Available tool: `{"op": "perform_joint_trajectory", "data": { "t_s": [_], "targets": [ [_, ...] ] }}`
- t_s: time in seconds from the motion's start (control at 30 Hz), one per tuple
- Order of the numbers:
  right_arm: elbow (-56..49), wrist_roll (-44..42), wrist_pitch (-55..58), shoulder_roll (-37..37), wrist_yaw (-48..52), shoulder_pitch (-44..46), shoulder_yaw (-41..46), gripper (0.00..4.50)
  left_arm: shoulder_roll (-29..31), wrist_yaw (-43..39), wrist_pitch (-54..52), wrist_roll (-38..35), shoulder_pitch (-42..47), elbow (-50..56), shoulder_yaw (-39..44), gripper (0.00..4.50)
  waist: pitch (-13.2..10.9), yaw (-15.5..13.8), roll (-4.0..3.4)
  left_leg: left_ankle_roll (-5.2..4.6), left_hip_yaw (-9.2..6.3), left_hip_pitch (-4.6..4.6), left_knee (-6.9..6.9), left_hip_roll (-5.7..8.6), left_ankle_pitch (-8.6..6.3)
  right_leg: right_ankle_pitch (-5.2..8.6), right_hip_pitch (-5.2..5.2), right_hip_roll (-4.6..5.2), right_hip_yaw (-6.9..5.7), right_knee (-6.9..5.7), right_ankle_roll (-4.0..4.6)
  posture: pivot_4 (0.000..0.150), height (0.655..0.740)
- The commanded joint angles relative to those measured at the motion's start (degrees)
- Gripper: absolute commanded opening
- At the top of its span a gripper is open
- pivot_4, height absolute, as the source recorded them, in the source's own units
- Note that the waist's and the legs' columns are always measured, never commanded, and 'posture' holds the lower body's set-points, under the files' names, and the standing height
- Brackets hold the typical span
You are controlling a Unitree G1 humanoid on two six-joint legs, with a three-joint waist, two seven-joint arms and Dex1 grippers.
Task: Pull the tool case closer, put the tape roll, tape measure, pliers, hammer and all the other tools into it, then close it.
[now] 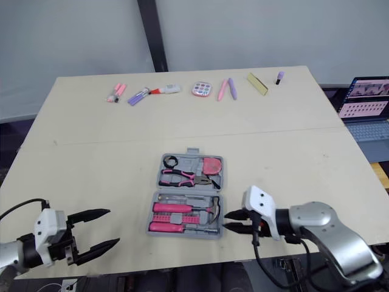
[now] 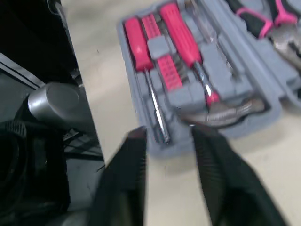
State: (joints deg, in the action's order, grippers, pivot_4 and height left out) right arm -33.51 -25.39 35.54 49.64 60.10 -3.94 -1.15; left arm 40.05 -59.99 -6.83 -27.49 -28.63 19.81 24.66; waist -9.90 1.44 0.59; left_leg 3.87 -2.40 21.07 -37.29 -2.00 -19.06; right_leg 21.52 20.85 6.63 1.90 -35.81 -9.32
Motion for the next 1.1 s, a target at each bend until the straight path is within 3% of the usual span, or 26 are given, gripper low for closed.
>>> {"op": "perform_joint_trajectory", "data": {
  "t_s": [0.03,0.13,0.27,0.47,0.5,0.6,0.77,0.83,1.1],
  "targets": [
    [0.4,-0.7,-3.0,1.5,1.4,-4.0,3.8,3.24,-1.2,0.6,1.6,0.7,-1.4,0.6,0.0,4.5,0.0,0.0,0.0,0.0,0.0,-0.01,-0.01,0.0,0.0,0.0,-0.04,0.0,0.0,0.01,0.0,0.15,0.74],
    [0.9,-0.6,-4.5,2.1,1.1,-7.3,6.2,4.48,-2.1,1.1,1.9,1.0,-2.3,1.2,-0.4,4.5,0.0,-0.1,0.03,0.0,-0.01,-0.03,-0.04,0.0,0.0,-0.01,-0.11,0.0,0.0,0.06,-0.01,0.15,0.74],
    [1.4,-0.5,-3.1,1.6,-1.2,-9.8,8.0,4.48,-2.2,2.7,1.5,2.3,-2.4,1.8,-0.9,4.5,0.0,-0.3,0.03,0.0,-0.01,-0.11,-0.07,0.0,0.0,-0.02,-0.23,0.0,-0.01,0.13,-0.03,0.15,0.74],
    [6.2,0.2,-0.4,1.9,-3.5,-5.0,7.4,4.48,-0.6,8.6,-6.2,2.0,8.7,0.9,-4.2,4.5,0.0,-1.0,0.0,0.0,-0.03,-0.13,-0.1,0.01,0.0,-0.03,-0.25,0.0,0.0,0.13,-0.05,0.15,0.74],
    [7.1,0.2,0.1,1.8,-3.8,-3.8,7.2,3.96,-0.6,9.2,-7.0,1.9,10.9,0.6,-4.7,4.5,0.0,-1.3,0.0,0.0,-0.03,-0.13,-0.14,0.01,0.0,-0.04,-0.26,0.0,0.0,0.12,-0.09,0.15,0.74],
    [10.4,1.1,0.1,1.0,-5.0,0.1,6.3,2.64,1.3,7.7,-8.1,4.6,17.6,-3.0,-9.5,3.62,0.0,-1.3,-0.01,0.0,-0.05,-0.12,-0.21,0.01,0.0,-0.06,-0.26,0.0,0.0,0.07,-0.1,0.15,0.74],
    [14.8,4.0,0.3,-0.6,-8.1,5.1,3.6,0.12,2.5,7.1,-6.5,9.4,26.6,-10.5,-15.9,1.11,0.0,-1.2,-0.05,0.03,-0.03,-0.06,-0.15,0.01,0.02,-0.06,-0.15,-0.01,-0.02,0.0,-0.11,0.15,0.74],
    [17.0,6.4,0.1,-2.4,-10.4,7.8,1.3,0.0,2.2,6.8,-5.9,11.1,29.0,-12.9,-18.6,0.12,0.0,-1.1,-0.05,0.04,-0.02,0.0,-0.24,0.01,0.02,-0.05,-0.09,-0.02,-0.02,-0.02,-0.11,0.15,0.74],
    [21.7,12.5,0.0,-7.4,-16.8,13.3,-3.4,0.0,-1.4,8.5,-2.6,16.1,36.3,-21.7,-24.5,0.05,0.0,-1.2,-0.11,0.06,0.0,0.12,-0.31,0.02,0.03,-0.06,0.06,0.01,-0.02,-0.18,-0.11,0.15,0.74]
  ]
}}
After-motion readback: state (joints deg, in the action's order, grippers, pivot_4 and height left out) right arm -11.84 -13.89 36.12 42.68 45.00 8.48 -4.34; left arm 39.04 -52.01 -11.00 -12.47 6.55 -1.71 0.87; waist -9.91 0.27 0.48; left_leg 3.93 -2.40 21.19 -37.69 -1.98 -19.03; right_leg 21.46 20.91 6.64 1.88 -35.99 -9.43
